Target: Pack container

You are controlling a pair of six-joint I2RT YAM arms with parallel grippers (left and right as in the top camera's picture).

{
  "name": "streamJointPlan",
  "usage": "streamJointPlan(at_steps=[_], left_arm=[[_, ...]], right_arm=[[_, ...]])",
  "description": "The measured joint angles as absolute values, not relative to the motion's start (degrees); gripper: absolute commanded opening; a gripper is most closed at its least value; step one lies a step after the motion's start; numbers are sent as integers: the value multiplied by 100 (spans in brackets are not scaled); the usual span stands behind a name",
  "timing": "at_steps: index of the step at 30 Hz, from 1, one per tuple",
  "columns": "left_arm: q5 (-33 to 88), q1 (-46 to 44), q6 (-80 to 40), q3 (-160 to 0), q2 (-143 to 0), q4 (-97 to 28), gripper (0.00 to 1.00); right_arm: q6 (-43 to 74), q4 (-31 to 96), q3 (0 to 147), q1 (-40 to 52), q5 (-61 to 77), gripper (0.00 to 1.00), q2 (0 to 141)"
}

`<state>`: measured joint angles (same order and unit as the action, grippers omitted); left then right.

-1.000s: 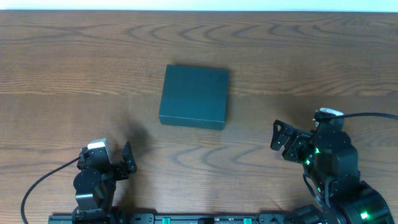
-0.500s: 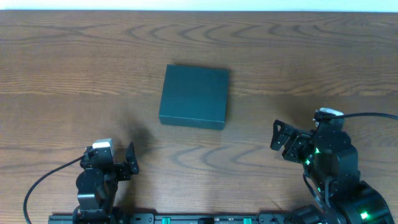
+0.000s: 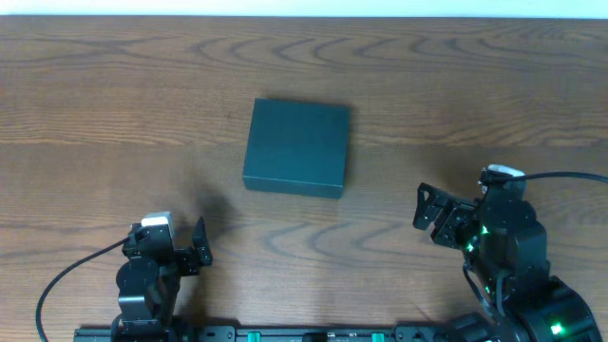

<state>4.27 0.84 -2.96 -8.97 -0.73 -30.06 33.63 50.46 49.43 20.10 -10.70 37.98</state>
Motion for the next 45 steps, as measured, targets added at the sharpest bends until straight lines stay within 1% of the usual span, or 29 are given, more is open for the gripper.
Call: streamJointPlan(at_steps=[6, 11, 14, 18, 23, 29, 41, 45], left_arm=[[427, 84, -296, -897, -73, -3006, 95], [427, 84, -296, -897, -73, -3006, 95], [427, 84, -296, -897, -69, -3006, 95], [425, 84, -296, -897, -69, -3006, 95], [425, 84, -296, -897, -69, -3006, 95], [425, 84, -296, -897, -64, -3006, 95], [425, 84, -296, -897, -62, -3004, 95], [425, 84, -296, -897, -62, -3006, 95]], right_arm=[[3159, 5050, 4943, 2008, -1236, 99, 3686], [2248, 4866, 4696, 1942, -1485, 99, 2886], [1806, 4392, 4235, 1868, -1535, 99, 2340], [1505, 4045, 3343, 1813, -1546, 99, 1699], [1382, 3865, 2377, 1793, -1459, 99, 952], [1332, 3824, 1712, 1789, -1273, 99, 169], [1343, 3861, 987, 1789, -827, 99, 84], [1358, 3852, 967, 1789, -725, 99, 84]])
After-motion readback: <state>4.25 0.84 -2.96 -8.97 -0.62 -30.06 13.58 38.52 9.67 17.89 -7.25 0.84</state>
